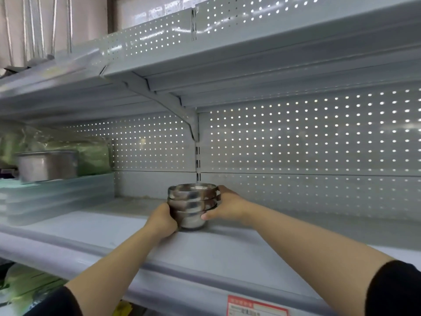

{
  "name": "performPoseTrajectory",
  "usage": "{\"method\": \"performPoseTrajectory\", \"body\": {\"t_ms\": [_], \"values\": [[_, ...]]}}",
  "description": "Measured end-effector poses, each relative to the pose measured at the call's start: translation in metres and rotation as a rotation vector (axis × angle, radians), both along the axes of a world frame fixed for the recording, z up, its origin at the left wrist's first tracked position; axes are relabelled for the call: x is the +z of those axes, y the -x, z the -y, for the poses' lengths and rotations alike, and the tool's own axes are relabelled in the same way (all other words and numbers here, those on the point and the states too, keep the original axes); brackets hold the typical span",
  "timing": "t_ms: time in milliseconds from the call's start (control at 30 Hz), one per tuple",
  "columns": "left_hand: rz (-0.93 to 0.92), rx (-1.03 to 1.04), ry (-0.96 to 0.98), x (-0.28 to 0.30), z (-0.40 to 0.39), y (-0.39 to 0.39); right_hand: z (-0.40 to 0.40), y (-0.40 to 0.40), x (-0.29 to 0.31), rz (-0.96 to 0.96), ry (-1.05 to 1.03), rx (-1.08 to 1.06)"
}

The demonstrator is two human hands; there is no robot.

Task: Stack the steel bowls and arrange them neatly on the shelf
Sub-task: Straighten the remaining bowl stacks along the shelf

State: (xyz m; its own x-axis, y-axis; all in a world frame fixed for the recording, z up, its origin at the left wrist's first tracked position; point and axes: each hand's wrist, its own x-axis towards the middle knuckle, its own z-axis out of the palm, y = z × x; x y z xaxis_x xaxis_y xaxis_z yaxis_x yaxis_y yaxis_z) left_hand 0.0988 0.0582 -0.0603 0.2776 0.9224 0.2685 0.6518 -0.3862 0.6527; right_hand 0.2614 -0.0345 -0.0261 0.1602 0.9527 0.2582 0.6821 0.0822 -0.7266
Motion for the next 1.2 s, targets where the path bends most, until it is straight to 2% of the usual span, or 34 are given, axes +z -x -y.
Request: {"method": "performPoseTrajectory", "body": {"t_ms": [233, 367, 533, 867, 1200], "values": [[0.059, -0.141, -0.134, 0.025, 0.064, -0.083, 0.094, -0.072, 0.025, -0.013, -0.102, -0.061], [0.064, -0.199, -0.255, 0.033, 0.122, -0.167, 0.168, -0.142, 0.027, -0.053, -0.113, -0.168], [-0.028, -0.286, -0.392, 0.037, 0.207, -0.291, 0.274, -0.242, 0.031, -0.071, -0.153, -0.344], [-0.043, -0.501, -0.433, 0.024, 0.383, -0.509, 0.472, -0.426, 0.025, -0.093, -0.133, -0.559], [0.061, -0.668, -0.396, 0.010, 0.466, -0.626, 0.559, -0.549, 0.019, -0.086, -0.096, -0.614]]}}
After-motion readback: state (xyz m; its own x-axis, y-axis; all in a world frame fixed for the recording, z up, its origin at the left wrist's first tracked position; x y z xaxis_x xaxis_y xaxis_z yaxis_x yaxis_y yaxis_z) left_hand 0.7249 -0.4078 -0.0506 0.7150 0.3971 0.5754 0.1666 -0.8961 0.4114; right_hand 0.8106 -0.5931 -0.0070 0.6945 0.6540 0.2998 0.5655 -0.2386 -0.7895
